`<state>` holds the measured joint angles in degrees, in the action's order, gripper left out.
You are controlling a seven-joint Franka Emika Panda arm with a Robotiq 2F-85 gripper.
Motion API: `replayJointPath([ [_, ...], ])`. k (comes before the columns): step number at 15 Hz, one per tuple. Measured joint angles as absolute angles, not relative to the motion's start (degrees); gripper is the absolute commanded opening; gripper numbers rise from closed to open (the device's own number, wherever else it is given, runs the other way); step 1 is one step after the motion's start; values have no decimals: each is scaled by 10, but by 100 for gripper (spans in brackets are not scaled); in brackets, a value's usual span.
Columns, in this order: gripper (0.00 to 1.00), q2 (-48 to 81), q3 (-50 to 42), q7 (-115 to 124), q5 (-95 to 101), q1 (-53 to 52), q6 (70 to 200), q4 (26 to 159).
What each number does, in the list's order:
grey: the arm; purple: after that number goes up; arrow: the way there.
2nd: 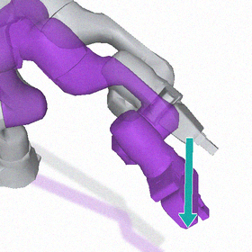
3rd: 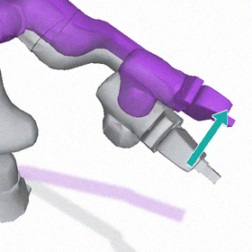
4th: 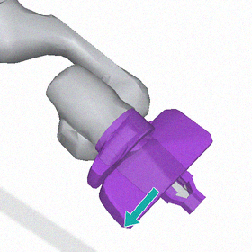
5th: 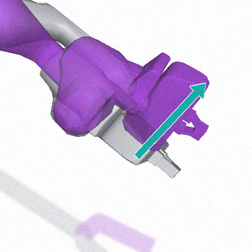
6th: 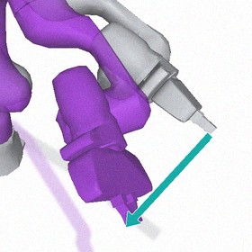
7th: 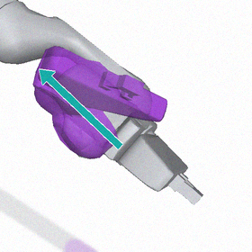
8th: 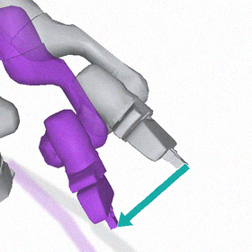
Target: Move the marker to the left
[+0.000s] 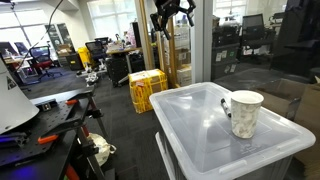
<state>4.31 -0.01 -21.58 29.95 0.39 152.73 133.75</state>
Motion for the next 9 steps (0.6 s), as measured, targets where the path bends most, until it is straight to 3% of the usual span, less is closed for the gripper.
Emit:
replayJointPath([
  [9,100,153,0,-349,242,16,1525,1245],
])
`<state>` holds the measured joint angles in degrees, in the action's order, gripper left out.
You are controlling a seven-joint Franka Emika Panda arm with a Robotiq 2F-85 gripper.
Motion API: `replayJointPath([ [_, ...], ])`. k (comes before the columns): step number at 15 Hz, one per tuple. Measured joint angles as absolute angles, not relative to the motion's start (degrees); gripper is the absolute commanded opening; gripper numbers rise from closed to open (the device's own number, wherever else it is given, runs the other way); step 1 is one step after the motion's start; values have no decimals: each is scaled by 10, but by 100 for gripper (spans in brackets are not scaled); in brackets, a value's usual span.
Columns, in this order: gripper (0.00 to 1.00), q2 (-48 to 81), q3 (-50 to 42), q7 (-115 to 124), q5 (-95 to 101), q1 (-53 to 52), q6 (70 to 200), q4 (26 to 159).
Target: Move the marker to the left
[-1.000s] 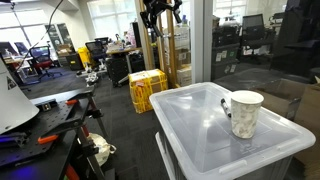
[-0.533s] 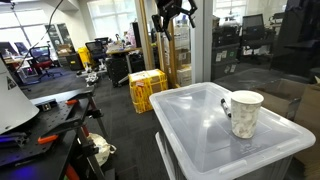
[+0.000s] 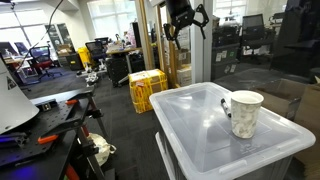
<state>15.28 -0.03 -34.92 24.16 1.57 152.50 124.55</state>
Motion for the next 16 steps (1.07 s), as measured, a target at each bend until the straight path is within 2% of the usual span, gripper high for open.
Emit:
replayJointPath([
  [10,100,187,0,-349,242,19,1528,1220],
  [16,100,258,6,-367,222,42,1567,1190],
])
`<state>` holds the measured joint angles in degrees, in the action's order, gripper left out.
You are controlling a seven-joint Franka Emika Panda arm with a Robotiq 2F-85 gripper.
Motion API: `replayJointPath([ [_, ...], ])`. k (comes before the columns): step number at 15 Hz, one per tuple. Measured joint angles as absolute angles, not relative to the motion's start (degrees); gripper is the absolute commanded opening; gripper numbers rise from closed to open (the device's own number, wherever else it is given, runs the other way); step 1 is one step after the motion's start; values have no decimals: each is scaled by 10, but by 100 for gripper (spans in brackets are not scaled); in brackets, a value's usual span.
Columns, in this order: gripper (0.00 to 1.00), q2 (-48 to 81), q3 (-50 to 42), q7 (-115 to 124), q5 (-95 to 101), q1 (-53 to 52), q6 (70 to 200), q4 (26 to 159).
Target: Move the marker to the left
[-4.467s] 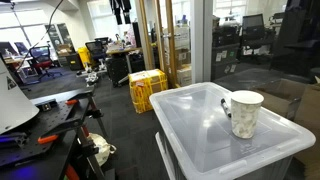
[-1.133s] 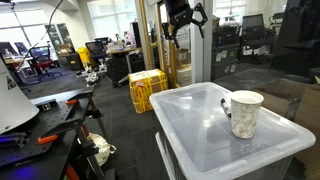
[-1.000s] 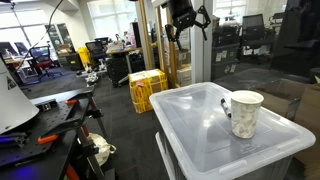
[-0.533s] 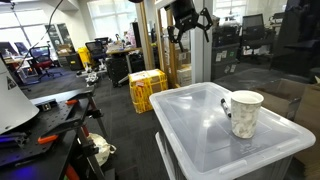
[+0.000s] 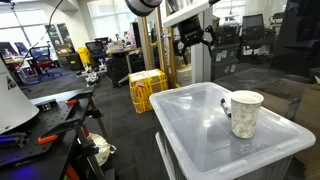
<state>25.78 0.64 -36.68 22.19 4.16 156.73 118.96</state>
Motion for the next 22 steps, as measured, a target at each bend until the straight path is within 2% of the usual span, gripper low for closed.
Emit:
replayJointPath([
  [22,100,489,72,-502,154,106,1565,942],
])
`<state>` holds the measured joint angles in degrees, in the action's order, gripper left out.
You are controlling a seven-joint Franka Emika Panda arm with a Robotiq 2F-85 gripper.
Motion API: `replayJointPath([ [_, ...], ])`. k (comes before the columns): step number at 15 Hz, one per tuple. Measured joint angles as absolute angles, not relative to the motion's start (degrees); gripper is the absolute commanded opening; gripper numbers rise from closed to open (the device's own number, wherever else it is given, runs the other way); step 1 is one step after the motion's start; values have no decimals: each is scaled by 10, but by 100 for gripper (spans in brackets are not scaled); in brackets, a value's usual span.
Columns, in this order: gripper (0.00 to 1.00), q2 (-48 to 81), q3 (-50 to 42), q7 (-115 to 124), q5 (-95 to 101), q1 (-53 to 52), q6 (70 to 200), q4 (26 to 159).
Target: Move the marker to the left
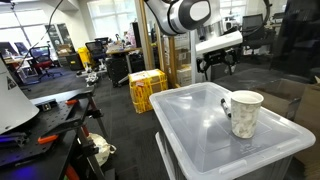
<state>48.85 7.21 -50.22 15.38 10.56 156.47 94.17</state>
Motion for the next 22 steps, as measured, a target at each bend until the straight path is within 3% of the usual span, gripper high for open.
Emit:
replayJointPath([
  [22,100,635,76,-505,145,106,1483,786],
])
